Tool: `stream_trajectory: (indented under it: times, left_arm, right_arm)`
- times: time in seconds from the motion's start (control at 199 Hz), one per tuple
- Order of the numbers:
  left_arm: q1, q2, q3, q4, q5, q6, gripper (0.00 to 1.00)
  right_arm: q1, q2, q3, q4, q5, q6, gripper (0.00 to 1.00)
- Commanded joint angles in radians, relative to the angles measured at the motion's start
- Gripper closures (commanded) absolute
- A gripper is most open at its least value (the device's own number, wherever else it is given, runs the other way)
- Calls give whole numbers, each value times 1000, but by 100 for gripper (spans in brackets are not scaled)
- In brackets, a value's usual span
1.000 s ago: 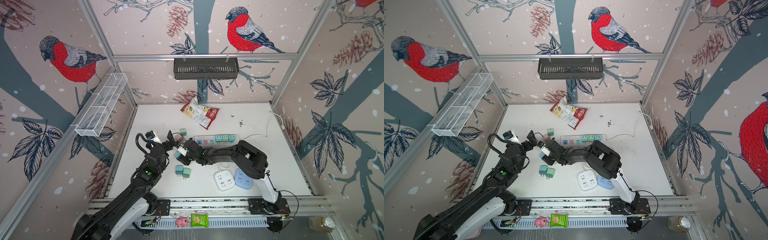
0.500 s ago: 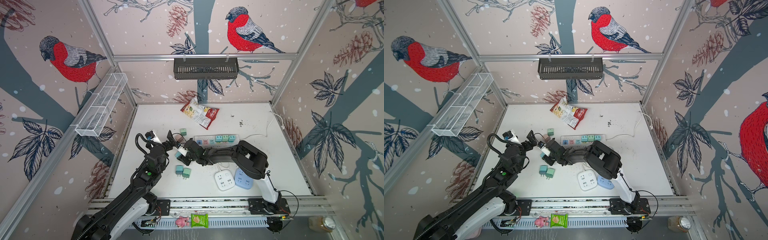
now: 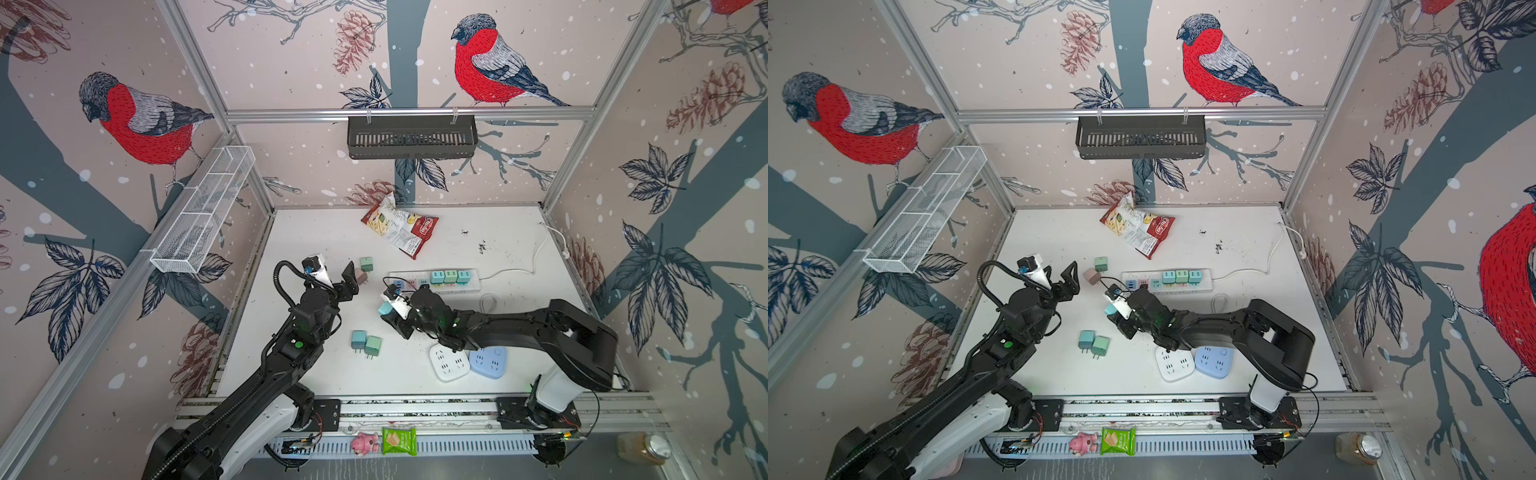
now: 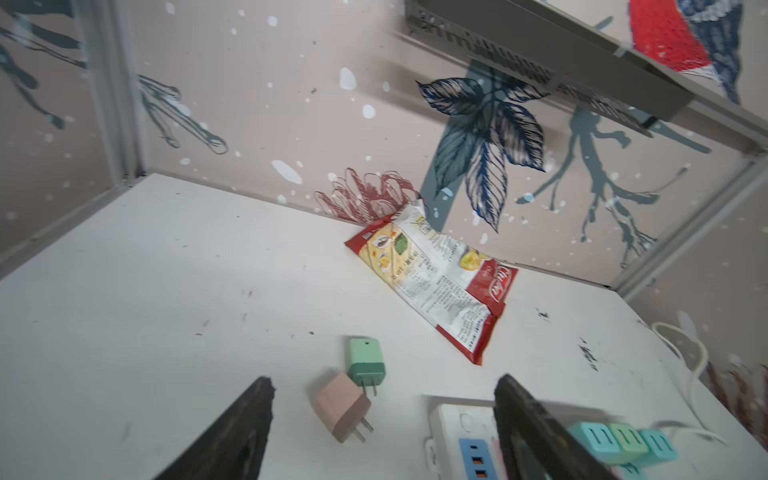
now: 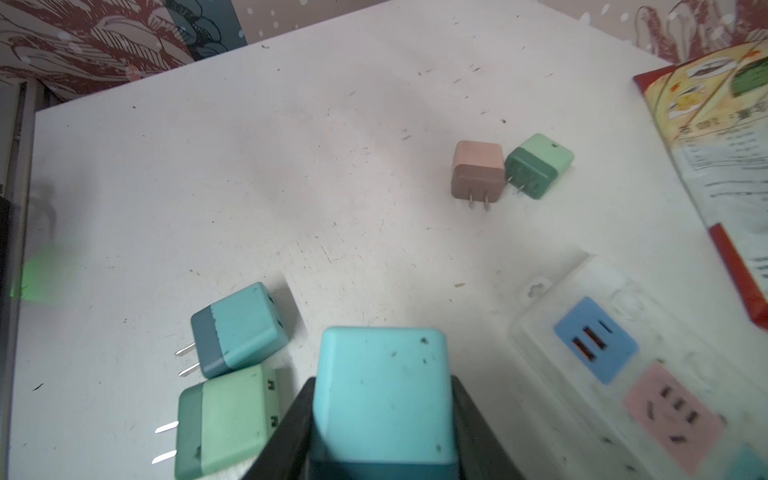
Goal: Insert the plug
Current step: 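Lift the teal adapter with the right gripper toward the left gripper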
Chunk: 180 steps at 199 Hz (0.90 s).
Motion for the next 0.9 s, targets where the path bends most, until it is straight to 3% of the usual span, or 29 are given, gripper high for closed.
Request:
stream_trajectory:
  times: [0.0, 0.206, 0.361, 0.542, 0.762, 0.898]
  left_arm:
    - [-7, 27, 34, 64, 223, 71, 20]
    - [-91, 73, 71, 97, 365, 171, 26]
    - [-165, 90, 94, 115, 465, 250, 30]
    - [-198, 114, 109, 134, 602, 293, 32]
    - [-271, 172, 163, 79, 635, 366, 37]
    - [-295, 217, 200, 48, 683, 386, 38]
  right_arm:
    - [1, -150, -122, 169, 100, -10, 92]
    - [-10, -480, -389, 335, 201, -80, 93]
    - [-24, -646, -523, 419, 248, -127, 93]
    - [-52, -720, -585, 462, 274, -176, 97]
    - [-47, -764, -696, 596, 69, -355, 98]
    - [-38, -785, -720, 597, 110, -413, 98]
